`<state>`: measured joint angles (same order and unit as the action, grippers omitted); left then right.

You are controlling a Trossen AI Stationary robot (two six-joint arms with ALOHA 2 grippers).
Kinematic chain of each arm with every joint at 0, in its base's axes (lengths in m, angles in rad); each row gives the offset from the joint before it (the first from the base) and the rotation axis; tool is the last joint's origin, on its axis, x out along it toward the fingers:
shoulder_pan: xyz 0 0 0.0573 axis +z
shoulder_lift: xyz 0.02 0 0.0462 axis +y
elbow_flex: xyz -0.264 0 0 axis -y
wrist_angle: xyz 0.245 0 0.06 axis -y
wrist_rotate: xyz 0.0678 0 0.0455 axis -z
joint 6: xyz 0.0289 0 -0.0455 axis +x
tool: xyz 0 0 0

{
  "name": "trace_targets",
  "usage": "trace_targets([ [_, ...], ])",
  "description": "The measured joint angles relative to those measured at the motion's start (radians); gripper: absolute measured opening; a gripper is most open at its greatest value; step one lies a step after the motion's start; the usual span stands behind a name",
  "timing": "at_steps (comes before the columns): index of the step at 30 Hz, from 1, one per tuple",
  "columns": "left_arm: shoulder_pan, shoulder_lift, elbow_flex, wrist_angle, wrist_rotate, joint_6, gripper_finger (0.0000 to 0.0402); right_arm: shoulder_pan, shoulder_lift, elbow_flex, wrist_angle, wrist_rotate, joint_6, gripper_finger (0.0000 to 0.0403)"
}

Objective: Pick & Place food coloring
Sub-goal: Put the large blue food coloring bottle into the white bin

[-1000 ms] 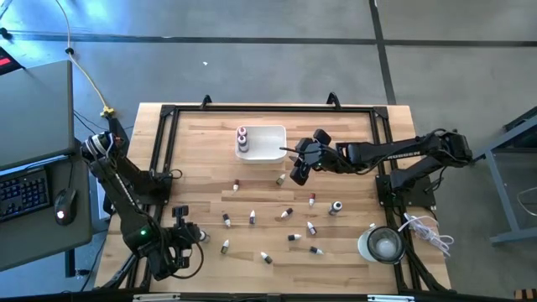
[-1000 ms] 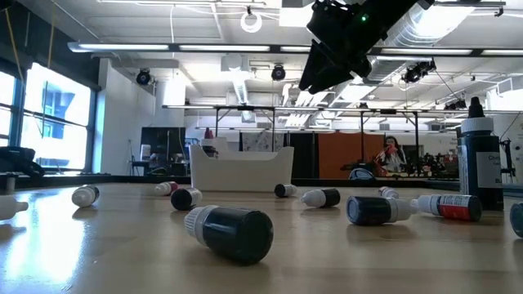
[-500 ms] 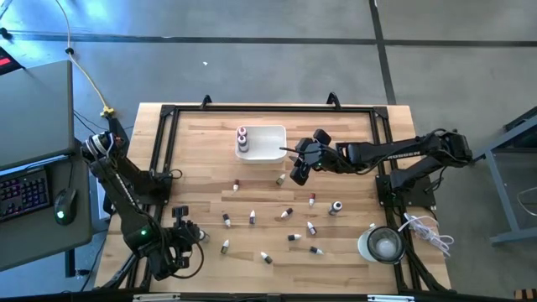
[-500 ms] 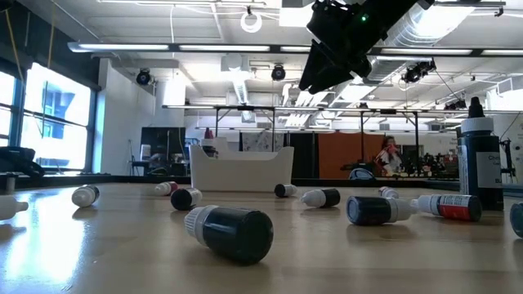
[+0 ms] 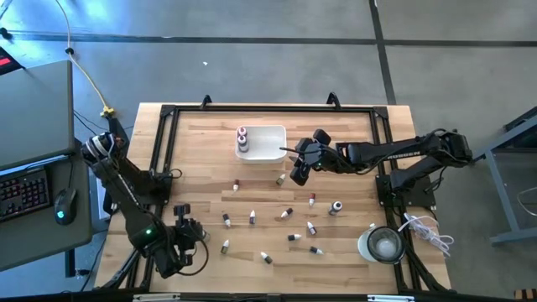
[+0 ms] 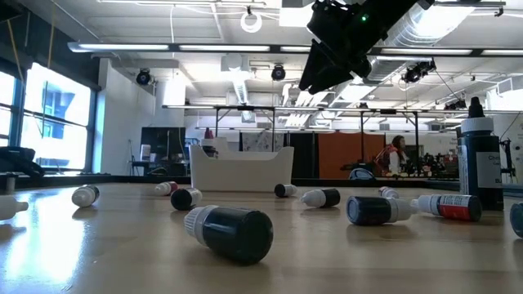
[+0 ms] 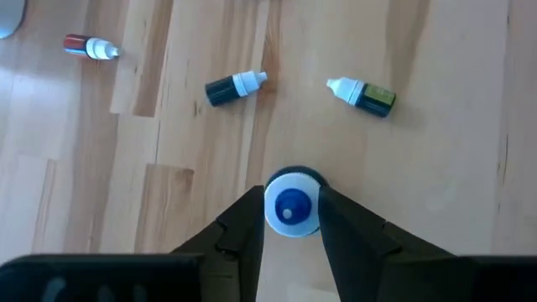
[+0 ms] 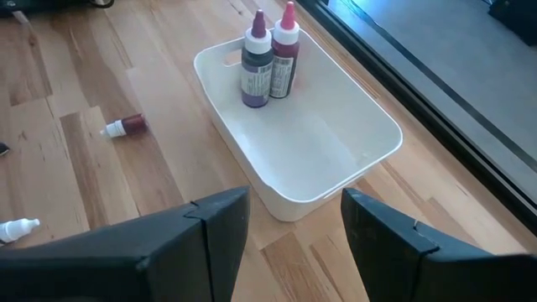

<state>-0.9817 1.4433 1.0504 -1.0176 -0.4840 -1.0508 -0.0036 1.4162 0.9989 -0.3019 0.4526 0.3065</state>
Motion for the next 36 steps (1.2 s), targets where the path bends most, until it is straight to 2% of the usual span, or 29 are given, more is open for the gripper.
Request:
trace_targets([
  [19,0.02,0.006,0.003,-0.002,0.057,0.025,0.0109,0.0,0.0,0.0,0.0,0.0,-0.001,0.0184],
  [22,0.02,0.006,0.003,0.001,0.06,0.03,0.0093,0.0,0.0,0.0,0.0,0.0,-0.001,0.0184],
  [29,0.02,0.006,0.003,0.003,0.048,0.048,0.0024,0.0,0.0,0.0,0.0,0.0,-0.001,0.0184],
  [33,0.025,0.007,0.005,-0.014,-0.024,0.136,0.0018,0.0,0.0,0.0,0.001,0.0,-0.001,0.0184],
  [36,0.071,-0.014,0.034,-0.012,-0.044,0.225,0.002,0.0,0.0,0.0,0.021,0.001,-0.001,0.0184],
])
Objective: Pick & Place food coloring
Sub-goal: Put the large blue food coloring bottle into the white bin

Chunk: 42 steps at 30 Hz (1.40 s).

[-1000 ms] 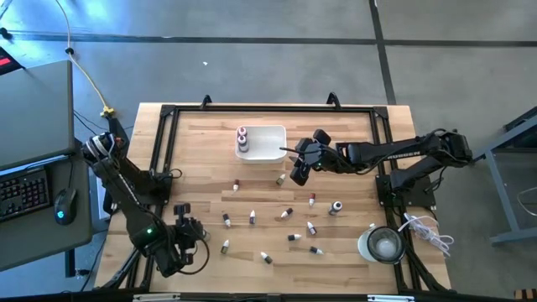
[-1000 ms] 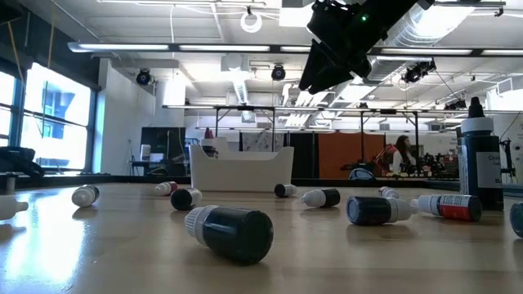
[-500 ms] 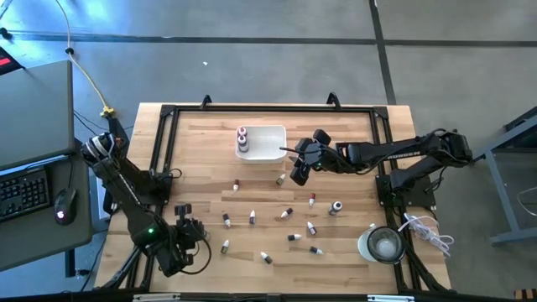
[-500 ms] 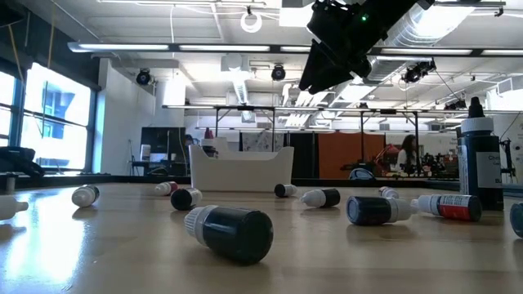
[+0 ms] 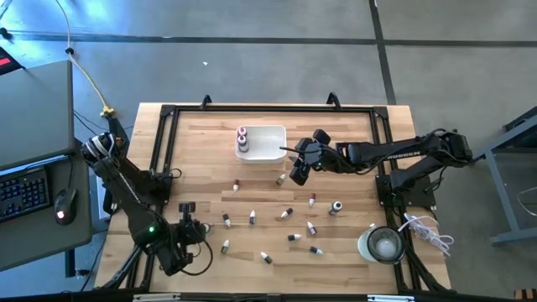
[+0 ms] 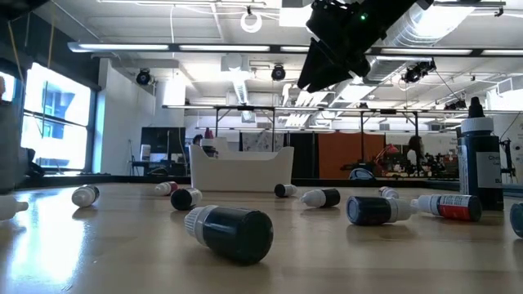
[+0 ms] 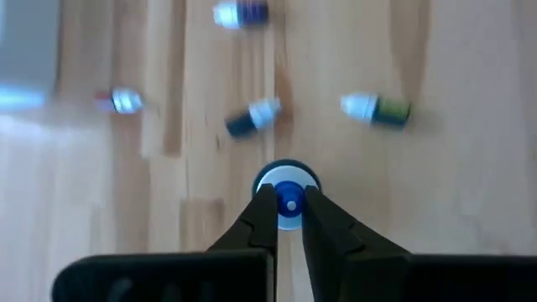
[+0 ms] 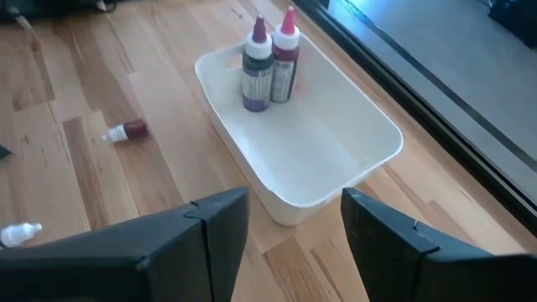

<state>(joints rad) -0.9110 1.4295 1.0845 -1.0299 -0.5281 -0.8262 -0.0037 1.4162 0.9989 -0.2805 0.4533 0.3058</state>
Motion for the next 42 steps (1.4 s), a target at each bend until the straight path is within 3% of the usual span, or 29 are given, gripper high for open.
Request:
trace_targets([
  [4,0.114,-0.063,0.044,-0.028,-0.007,0.188,0.002,0.0,0.0,0.0,0.024,0.002,0.0,0.0184],
  [10,0.437,-0.139,0.092,0.021,0.032,0.577,0.002,0.0,0.0,0.0,0.019,0.003,-0.038,0.0184],
  [17,0.812,-0.164,0.101,0.236,0.25,0.965,0.0021,-0.001,0.0,0.0,0.016,0.01,-0.053,0.0184],
  [22,1.017,-0.164,0.1,0.236,0.367,1.07,0.0021,-0.003,0.0,0.0,0.016,0.011,-0.053,0.0184],
  [29,1.2,-0.158,0.094,0.247,0.485,1.114,0.0022,-0.003,0.0,0.0,0.016,0.01,-0.053,0.0184],
  [33,1.253,-0.151,0.014,0.273,0.543,1.124,0.0022,-0.003,0.0,0.0,0.016,0.01,-0.053,0.0184],
  [42,1.307,-0.151,-0.148,0.453,0.517,1.197,0.0022,-0.002,0.0,0.0,0.015,0.009,-0.053,0.0184],
])
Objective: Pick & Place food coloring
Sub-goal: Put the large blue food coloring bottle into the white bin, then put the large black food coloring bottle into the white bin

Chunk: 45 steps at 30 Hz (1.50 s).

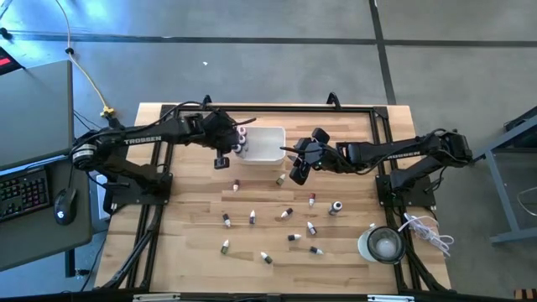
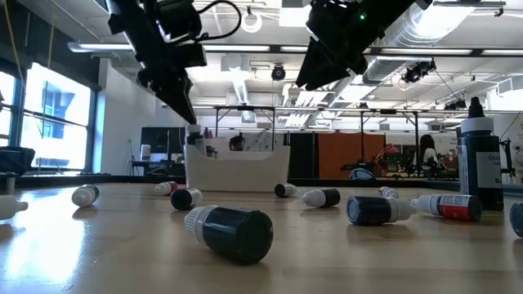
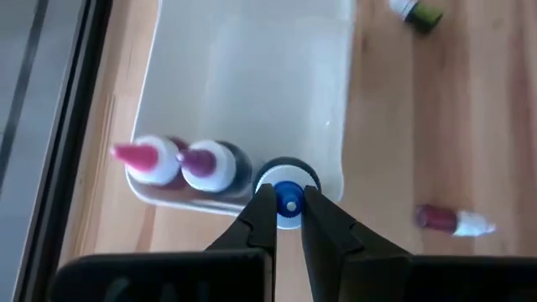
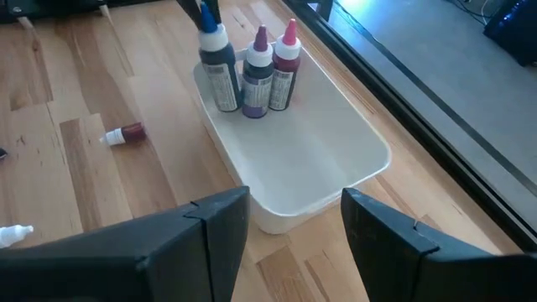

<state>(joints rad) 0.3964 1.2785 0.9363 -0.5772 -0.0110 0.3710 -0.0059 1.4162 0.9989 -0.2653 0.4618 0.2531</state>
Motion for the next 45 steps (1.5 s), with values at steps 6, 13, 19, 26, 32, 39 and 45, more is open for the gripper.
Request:
trace_targets([
  [6,0.024,0.0,-0.035,0.0,-0.022,0.001,0.0035,0.0,0.0,0.0,0.0,0.0,0.0,0.0184],
  [13,0.023,0.0,-0.037,0.009,-0.025,0.016,0.007,0.0,0.0,0.0,0.0,-0.001,0.0,0.0184],
  [19,0.023,0.0,-0.037,0.01,-0.072,0.017,0.0077,0.0,0.0,0.0,0.0,-0.001,0.0,0.0184],
  [26,0.023,0.0,-0.037,0.012,-0.091,0.017,0.0078,0.0,0.0,0.0,0.0,-0.001,0.0,0.0184],
  [32,0.023,-0.01,0.058,-0.079,-0.082,-0.022,0.0078,0.0,0.0,0.0,0.0,-0.002,0.002,0.0184],
  [39,0.022,-0.098,0.189,-0.217,-0.009,-0.115,0.0078,0.0,0.0,0.0,0.001,-0.006,0.008,0.0184],
  [45,0.021,-0.318,0.113,-0.309,0.101,-0.206,0.0078,0.015,0.0,0.0,0.0,-0.008,0.011,0.0184],
])
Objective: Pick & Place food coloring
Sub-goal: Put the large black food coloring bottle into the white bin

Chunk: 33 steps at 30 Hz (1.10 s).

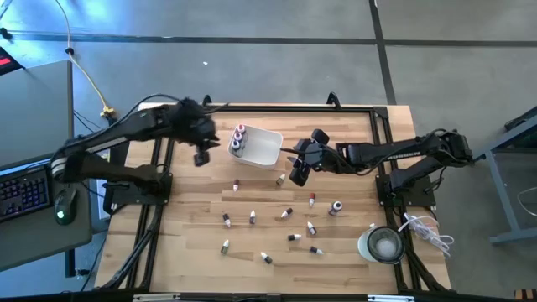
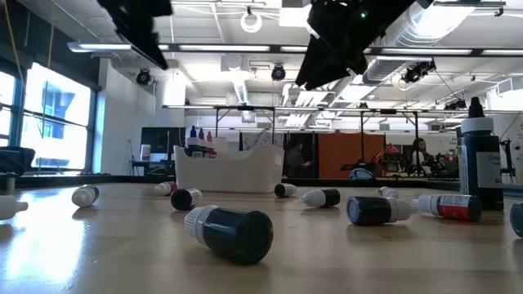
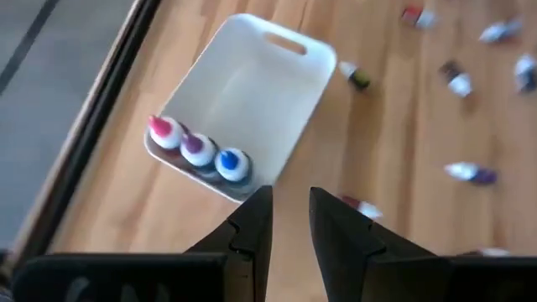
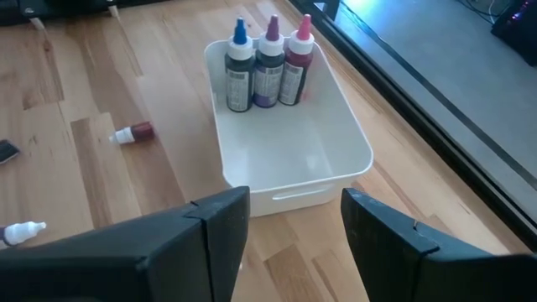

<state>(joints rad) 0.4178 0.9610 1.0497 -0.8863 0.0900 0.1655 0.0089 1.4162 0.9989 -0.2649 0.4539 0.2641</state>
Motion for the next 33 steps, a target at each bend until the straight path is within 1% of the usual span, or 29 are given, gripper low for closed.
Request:
trace_targets([
  [2,-0.009,-0.102,-0.087,0.061,0.014,-0.064,0.0079,0.008,0.0,0.0,0.0,0.007,0.009,0.0184],
  [3,-0.021,-0.152,-0.142,0.118,0.015,-0.097,0.0079,0.012,0.0,0.0,0.0,0.008,0.016,0.0184],
  [8,-0.107,-0.341,-0.438,0.502,0.016,-0.255,0.0079,0.021,0.0,0.0,0.001,0.009,0.05,0.0184],
  [11,-0.158,-0.394,-0.567,0.644,0.033,-0.338,0.0078,0.021,0.0,0.0,0.008,0.009,0.05,0.0184],
  [14,-0.211,-0.405,-0.649,0.677,0.019,-0.378,0.0078,0.022,0.0,0.0,0.004,-0.01,0.05,0.0184],
  [17,-0.261,-0.396,-0.686,0.68,-0.042,-0.38,0.0078,0.025,0.0,0.0,0.002,-0.066,0.034,0.0184],
  [18,-0.275,-0.392,-0.69,0.684,-0.066,-0.38,0.0078,0.025,0.0,0.0,0.001,-0.099,0.027,0.0184],
  [22,-0.318,-0.387,-0.695,0.679,-0.133,-0.379,0.0078,0.024,0.0,0.002,-0.023,-0.314,0.065,0.0184],
  [24,-0.33,-0.387,-0.695,0.679,-0.15,-0.378,0.0078,0.029,0.0,0.002,-0.057,-0.386,0.105,0.0184],
  [29,-0.334,-0.387,-0.695,0.679,-0.158,-0.38,0.0078,0.047,0.0,0.002,-0.163,-0.483,0.189,0.0184],
  [33,-0.334,-0.387,-0.695,0.684,-0.162,-0.38,0.0078,0.062,0.0,0.002,-0.184,-0.568,0.252,0.0184],
])
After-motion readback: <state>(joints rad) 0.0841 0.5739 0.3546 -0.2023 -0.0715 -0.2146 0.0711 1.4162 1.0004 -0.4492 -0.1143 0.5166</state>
